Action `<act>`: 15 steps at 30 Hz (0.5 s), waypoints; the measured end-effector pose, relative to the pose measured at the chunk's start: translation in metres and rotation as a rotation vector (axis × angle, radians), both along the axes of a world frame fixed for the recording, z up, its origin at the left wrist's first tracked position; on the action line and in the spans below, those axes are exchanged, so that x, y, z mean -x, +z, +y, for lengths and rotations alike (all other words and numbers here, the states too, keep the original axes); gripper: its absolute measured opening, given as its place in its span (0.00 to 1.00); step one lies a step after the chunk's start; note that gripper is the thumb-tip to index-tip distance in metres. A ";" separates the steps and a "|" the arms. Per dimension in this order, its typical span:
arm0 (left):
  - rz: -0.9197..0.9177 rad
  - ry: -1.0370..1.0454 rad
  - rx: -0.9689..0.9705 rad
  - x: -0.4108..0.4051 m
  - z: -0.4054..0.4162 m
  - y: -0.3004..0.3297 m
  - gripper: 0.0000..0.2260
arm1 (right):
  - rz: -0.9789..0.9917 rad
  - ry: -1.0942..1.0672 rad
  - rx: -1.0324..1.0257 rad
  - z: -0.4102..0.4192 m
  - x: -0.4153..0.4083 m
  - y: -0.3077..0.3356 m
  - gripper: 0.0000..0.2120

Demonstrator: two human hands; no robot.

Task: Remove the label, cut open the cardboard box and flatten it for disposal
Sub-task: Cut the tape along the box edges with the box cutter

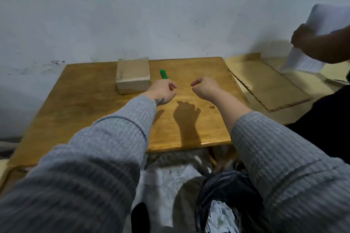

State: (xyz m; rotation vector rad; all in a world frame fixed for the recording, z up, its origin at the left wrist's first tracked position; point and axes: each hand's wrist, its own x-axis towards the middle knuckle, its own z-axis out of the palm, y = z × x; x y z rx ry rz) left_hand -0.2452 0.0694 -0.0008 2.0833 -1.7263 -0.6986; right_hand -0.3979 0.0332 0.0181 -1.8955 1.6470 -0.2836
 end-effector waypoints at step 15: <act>-0.252 0.180 0.037 -0.186 -0.074 -0.058 0.26 | 0.091 -0.156 -0.059 -0.089 -0.133 -0.092 0.17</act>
